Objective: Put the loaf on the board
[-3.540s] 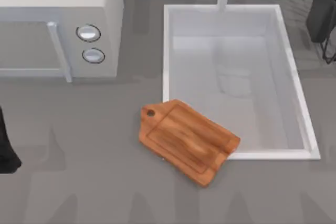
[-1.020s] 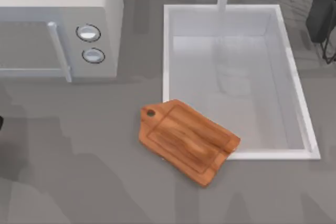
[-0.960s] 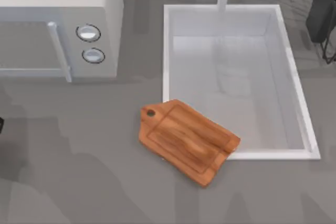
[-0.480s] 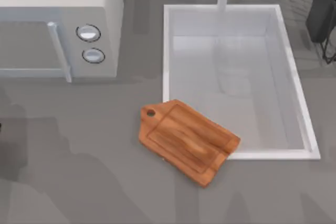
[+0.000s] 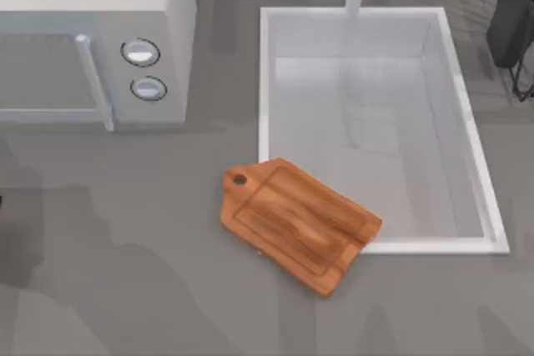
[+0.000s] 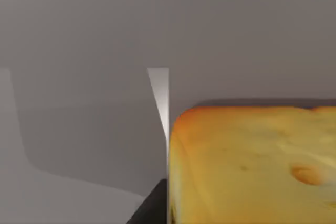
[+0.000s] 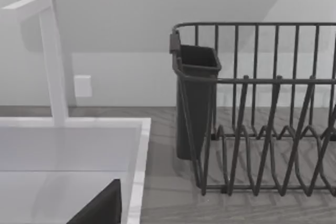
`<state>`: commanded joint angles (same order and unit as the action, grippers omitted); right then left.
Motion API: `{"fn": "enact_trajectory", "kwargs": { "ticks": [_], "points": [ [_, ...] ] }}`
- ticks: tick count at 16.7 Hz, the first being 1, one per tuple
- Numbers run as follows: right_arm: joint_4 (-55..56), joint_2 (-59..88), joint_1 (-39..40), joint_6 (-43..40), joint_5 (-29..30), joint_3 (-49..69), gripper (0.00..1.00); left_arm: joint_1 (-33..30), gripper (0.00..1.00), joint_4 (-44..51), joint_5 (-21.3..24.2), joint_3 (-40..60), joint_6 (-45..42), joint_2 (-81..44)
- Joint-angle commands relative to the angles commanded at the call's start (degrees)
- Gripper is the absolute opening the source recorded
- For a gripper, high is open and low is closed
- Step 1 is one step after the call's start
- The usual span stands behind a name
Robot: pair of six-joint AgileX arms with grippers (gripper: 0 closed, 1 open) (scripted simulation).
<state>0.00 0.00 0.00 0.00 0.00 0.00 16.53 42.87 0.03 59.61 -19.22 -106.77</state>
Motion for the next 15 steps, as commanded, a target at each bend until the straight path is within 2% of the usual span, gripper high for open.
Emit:
{"fn": "enact_trajectory", "kwargs": {
  "ticks": [10,15],
  "points": [
    [0.0,0.0,0.0,0.0,0.0,0.0,1.0,-0.1,0.0,0.19,0.06,0.19,-0.01,0.23],
    [0.0,0.0,0.0,0.0,0.0,0.0,1.0,-0.16,0.0,10.06,0.03,6.44,-0.03,3.22]
  ]
}}
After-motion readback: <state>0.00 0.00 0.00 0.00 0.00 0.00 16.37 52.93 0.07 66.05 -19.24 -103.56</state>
